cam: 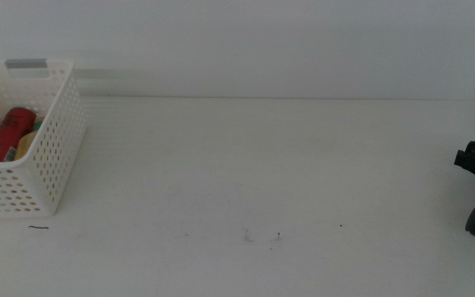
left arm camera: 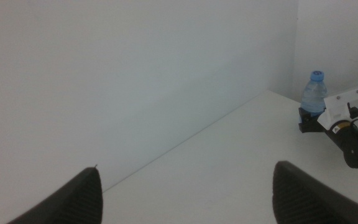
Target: Use arms to grab the bottles and put them into the dustbin to the left of the table.
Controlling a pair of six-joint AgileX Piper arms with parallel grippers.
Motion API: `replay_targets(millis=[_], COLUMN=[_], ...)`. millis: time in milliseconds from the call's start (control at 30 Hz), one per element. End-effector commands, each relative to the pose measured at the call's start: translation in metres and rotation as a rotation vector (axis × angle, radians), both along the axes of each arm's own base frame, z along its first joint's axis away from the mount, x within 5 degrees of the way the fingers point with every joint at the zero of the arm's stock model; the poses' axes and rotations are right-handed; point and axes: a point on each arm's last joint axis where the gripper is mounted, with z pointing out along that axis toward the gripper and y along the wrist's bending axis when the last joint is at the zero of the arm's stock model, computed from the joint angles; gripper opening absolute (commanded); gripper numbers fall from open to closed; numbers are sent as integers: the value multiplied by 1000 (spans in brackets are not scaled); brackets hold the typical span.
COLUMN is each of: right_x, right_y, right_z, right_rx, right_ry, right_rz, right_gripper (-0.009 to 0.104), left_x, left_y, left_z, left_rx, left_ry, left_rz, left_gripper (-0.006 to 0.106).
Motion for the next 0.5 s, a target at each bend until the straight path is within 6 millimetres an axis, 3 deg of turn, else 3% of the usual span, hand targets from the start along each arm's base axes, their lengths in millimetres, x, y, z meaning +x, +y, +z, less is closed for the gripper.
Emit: replay_targets(millis=[0,100,133,200,233,333,467], right_x=[5,7,7,9,11,21,40], right_y=[-4,-4,-4,0,5,41,112], right_z=[-2,-2,-2,-2,1,20,60], right_rx=[-15,-35,-36,-44,-40,-39,30], right_ry=[18,30,31,49,40,18,-37], right_rz=[-1,5,8,44,79,265,514], right_gripper=[90,70,53,6,-1,-2,-2], left_x=[-2,-2,-2,-2,-2,-2,-2], left_y=[0,0,0,0,0,0,0], left_z=[3,3,3,3,3,3,3], left_rx=[-13,-13,-13,-13,-13,-11,-13], left_ry=[-12,-12,-12,-12,-12,-14,-12], left_rz=[-6,-6,-6,-6,-6,-7,-6], left_gripper=[94,94,94,94,94,94,94])
